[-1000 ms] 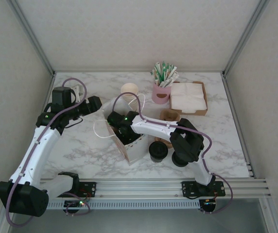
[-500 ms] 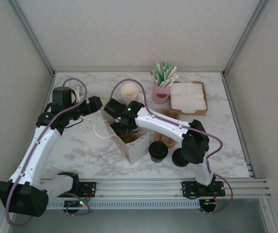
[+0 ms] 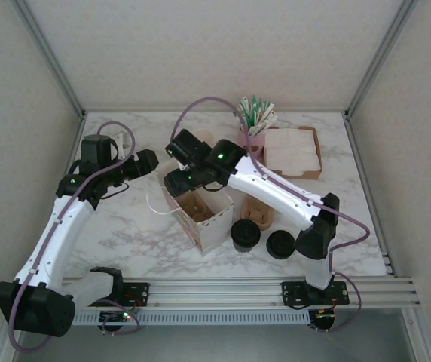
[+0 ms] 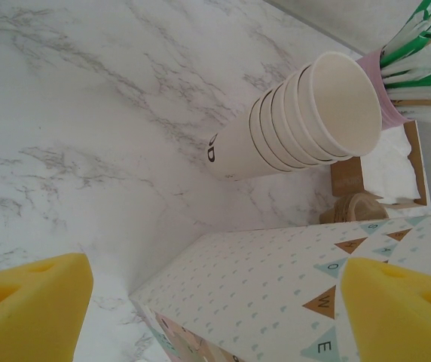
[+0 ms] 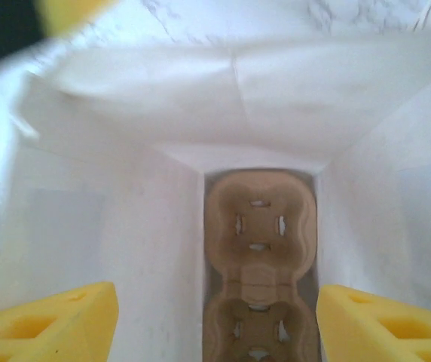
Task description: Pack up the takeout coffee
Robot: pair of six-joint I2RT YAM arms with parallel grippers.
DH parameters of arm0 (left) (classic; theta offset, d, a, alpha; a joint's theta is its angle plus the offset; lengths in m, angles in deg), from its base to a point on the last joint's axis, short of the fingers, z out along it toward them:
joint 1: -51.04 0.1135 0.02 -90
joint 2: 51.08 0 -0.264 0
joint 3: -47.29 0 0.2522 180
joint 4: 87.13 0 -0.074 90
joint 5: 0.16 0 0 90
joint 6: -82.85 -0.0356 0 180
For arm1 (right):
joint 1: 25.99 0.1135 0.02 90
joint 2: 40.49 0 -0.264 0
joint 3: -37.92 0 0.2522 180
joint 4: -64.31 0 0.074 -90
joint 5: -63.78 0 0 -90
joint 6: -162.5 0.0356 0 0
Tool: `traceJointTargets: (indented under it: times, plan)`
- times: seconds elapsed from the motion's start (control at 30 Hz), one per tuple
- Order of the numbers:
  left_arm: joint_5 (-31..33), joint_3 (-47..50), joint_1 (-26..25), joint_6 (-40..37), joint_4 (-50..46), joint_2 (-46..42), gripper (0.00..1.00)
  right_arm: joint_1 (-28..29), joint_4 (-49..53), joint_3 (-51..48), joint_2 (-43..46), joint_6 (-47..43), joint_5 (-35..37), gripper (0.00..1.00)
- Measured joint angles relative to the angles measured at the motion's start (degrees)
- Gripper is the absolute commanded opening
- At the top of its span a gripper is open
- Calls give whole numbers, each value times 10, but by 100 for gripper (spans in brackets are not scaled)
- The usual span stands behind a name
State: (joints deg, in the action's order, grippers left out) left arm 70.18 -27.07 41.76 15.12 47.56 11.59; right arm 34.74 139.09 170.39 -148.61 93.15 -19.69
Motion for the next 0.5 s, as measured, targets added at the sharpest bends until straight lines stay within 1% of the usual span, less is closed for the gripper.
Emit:
traceJointTargets:
  times: [0.07, 0.2, 0.3, 0.47, 0.5]
  plan:
    - [0, 0, 0, 0, 0, 0, 86, 0, 3, 21, 10, -5, 4, 72]
    - [0, 0, 0, 0, 0, 0, 85, 0, 6, 53, 36, -17, 13, 78]
    - [0, 0, 0, 0, 0, 0, 85, 0, 11, 70, 55, -26, 14, 81]
    - [0, 0, 0, 0, 0, 0, 85, 0, 16, 71, 106, -41, 33, 84]
    - [0, 0, 0, 0, 0, 0, 85, 0, 15, 65, 122, -44, 40, 87]
